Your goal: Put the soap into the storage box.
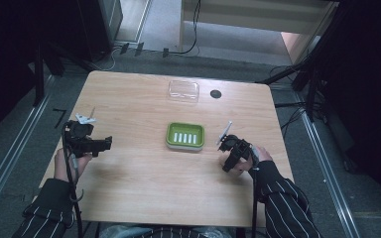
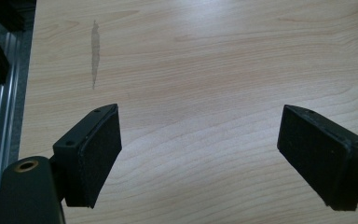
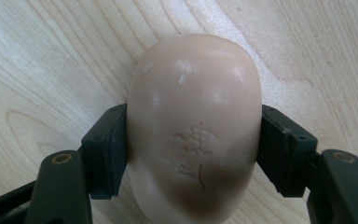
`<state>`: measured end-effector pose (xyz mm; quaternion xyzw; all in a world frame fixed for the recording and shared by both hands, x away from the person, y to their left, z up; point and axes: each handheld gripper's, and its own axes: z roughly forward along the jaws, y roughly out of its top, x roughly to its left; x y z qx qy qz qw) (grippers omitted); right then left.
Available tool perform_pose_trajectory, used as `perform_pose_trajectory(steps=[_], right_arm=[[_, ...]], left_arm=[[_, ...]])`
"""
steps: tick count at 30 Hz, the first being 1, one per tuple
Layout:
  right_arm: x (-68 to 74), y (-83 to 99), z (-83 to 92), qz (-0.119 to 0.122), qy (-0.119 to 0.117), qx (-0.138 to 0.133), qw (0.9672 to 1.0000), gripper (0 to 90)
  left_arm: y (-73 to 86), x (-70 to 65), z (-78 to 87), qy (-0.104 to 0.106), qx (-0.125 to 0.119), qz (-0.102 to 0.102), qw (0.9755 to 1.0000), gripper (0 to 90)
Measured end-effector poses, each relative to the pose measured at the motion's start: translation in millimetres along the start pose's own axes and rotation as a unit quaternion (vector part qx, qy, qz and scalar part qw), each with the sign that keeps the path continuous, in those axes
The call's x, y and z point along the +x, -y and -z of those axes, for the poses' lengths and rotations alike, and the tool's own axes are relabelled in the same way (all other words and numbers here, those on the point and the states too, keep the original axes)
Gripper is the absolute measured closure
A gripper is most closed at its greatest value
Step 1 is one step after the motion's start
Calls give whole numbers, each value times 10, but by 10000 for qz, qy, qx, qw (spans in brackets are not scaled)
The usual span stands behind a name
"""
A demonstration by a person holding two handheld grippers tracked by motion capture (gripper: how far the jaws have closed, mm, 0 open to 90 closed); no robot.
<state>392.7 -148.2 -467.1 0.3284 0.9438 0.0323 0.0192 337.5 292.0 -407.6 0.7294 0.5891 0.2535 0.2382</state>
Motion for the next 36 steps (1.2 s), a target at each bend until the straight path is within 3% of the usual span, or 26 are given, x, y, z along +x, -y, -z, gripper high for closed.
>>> perform_pose_trajectory(steps=[12,22,36], right_arm=[[1,11,74,44,36,-56,10000,332],[-11,0,143,165,51,-61,9998,332],[-2,-7,261,252,110,-133,9995,333]], left_arm=[[3,-9,-1,17,1,-72,10000,144],[12,-25,-1,67,3,-244,9997,144],[18,-23,1,82,-3,-248,9997,144]])
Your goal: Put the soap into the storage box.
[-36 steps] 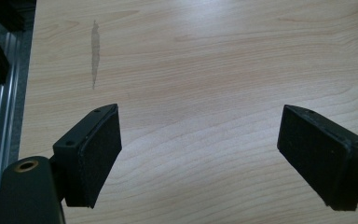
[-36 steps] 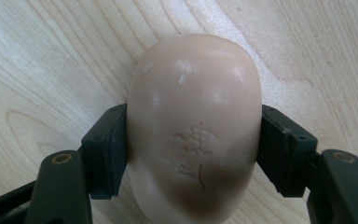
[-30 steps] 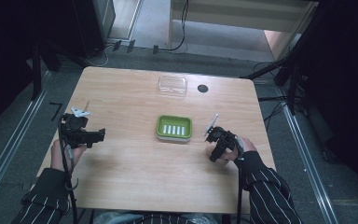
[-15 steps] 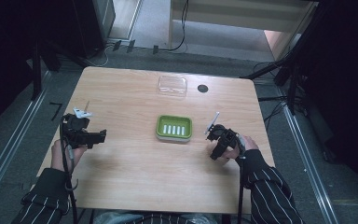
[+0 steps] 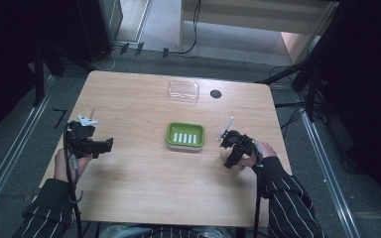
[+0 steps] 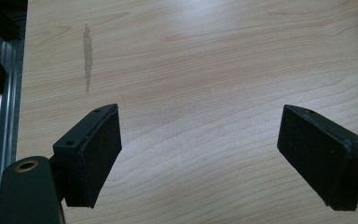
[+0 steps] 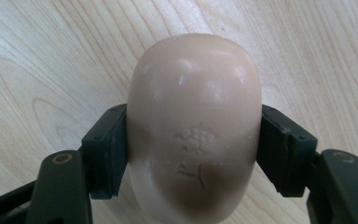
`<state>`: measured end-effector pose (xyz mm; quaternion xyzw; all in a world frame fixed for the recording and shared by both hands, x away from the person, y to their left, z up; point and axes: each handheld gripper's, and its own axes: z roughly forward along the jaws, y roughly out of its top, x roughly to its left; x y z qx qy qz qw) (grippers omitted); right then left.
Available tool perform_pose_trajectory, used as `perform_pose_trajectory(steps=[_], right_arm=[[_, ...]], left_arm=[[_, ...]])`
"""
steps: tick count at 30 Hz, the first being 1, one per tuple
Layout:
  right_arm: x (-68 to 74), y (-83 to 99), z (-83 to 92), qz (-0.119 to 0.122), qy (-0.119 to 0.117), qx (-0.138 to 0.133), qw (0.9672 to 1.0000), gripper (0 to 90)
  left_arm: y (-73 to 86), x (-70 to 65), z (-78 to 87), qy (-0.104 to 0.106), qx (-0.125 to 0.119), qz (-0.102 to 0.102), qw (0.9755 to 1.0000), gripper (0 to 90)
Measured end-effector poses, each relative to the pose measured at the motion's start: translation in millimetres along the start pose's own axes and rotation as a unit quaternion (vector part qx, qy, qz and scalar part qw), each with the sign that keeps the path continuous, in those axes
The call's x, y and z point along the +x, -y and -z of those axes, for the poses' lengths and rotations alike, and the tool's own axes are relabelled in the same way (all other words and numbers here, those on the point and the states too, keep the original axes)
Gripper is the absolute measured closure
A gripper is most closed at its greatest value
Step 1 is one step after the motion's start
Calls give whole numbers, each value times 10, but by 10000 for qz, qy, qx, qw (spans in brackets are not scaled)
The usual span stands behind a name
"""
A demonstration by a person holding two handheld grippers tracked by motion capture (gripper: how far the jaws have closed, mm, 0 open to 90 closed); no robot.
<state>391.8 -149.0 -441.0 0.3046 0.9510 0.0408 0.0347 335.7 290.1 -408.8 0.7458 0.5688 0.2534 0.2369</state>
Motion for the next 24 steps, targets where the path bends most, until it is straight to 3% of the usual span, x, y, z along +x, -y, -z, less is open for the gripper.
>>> perform_pose_trajectory(steps=[24], right_arm=[[-36,-155,128,246,47,-50,9997,333]], left_arm=[[4,2,-1,5,-6,-4,10000,144]])
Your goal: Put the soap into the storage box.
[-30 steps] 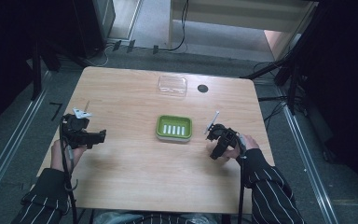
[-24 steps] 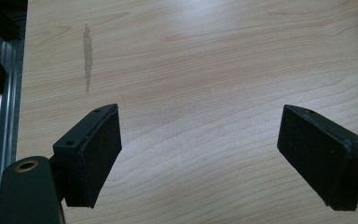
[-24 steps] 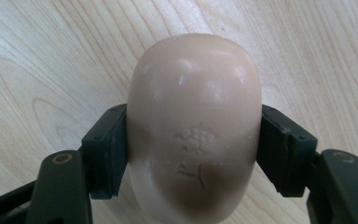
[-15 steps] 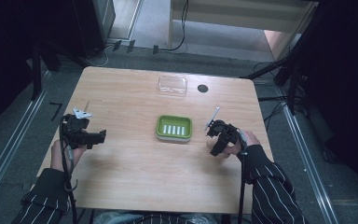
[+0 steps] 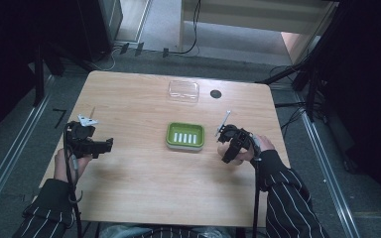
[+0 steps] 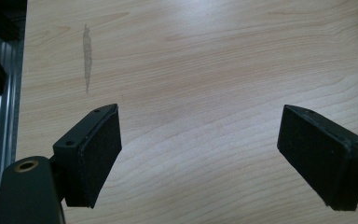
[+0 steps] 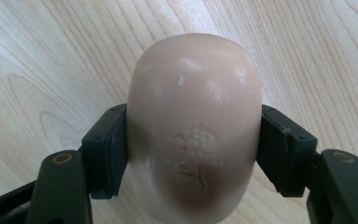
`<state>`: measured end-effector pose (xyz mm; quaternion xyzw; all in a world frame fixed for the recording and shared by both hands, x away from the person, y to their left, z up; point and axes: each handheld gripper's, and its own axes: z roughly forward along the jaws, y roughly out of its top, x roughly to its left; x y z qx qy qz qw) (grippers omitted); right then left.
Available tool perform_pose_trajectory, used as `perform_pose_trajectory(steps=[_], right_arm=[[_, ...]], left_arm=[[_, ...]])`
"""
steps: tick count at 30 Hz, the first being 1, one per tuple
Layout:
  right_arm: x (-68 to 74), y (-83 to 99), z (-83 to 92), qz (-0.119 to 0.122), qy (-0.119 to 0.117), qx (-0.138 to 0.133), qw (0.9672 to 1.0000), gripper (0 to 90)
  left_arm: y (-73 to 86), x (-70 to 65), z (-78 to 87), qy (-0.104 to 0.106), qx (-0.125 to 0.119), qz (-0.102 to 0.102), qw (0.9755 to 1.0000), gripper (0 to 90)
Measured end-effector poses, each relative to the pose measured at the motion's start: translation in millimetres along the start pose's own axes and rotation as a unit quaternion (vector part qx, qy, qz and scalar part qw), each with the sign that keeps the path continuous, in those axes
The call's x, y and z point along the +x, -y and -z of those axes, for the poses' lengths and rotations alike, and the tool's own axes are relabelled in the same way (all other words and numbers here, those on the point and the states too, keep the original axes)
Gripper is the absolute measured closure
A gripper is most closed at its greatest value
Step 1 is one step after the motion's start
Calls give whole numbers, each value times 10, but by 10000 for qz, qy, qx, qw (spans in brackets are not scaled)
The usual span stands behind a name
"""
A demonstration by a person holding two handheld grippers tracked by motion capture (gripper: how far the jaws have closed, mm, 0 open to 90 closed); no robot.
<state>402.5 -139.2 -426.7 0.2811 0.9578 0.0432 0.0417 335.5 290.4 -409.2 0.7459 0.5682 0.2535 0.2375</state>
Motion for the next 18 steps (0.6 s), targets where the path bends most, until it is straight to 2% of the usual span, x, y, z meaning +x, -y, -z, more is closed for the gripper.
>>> perform_pose_trajectory(steps=[18], right_arm=[[-57,-117,72,274,86,3,9996,333]], left_arm=[[-1,-1,-1,2,-19,-5,10000,144]])
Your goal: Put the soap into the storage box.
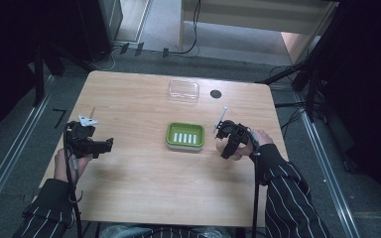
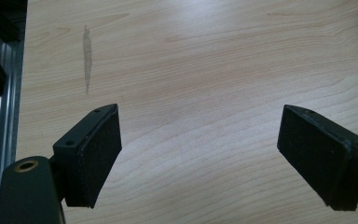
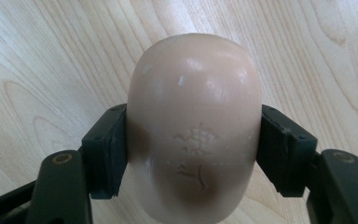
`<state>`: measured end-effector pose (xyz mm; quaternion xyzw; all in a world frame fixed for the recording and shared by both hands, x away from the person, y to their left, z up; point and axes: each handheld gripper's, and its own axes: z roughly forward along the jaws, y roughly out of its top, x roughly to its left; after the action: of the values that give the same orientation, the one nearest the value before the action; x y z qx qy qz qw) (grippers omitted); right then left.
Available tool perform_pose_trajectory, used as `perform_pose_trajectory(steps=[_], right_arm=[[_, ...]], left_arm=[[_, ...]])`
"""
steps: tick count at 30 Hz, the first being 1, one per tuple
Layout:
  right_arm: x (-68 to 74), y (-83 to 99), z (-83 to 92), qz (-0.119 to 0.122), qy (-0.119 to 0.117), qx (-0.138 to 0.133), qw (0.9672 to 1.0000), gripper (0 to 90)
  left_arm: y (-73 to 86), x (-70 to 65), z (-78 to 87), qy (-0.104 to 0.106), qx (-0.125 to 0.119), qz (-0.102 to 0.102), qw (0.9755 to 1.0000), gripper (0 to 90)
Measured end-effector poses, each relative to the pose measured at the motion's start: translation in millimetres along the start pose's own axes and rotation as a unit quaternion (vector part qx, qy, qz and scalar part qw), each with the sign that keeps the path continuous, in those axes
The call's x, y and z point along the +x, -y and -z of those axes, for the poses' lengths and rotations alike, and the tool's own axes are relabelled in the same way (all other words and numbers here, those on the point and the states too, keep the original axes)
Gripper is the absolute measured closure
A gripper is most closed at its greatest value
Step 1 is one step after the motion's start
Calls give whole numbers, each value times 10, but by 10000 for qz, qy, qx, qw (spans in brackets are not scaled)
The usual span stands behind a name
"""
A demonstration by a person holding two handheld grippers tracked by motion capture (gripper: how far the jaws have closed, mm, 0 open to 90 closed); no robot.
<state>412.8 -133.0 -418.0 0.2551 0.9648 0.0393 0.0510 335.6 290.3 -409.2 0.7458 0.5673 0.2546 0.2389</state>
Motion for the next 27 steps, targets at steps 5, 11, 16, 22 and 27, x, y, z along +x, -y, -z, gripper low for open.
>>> perform_pose_trajectory(steps=[5,11,16,22,27], right_arm=[[-28,-33,27,67,23,10,10000,333],[-51,-75,49,124,38,-20,9999,333],[-67,-106,39,159,30,-39,9999,333],[-84,-142,28,192,15,-3,9998,333],[-109,-164,47,215,43,-25,9998,333]], left_arm=[[1,2,1,1,1,-8,10000,144],[2,-4,0,2,-12,1,10000,145],[2,1,3,1,-3,-10,10000,144],[2,3,3,4,2,-13,10000,144],[2,3,2,4,-6,-12,10000,144]])
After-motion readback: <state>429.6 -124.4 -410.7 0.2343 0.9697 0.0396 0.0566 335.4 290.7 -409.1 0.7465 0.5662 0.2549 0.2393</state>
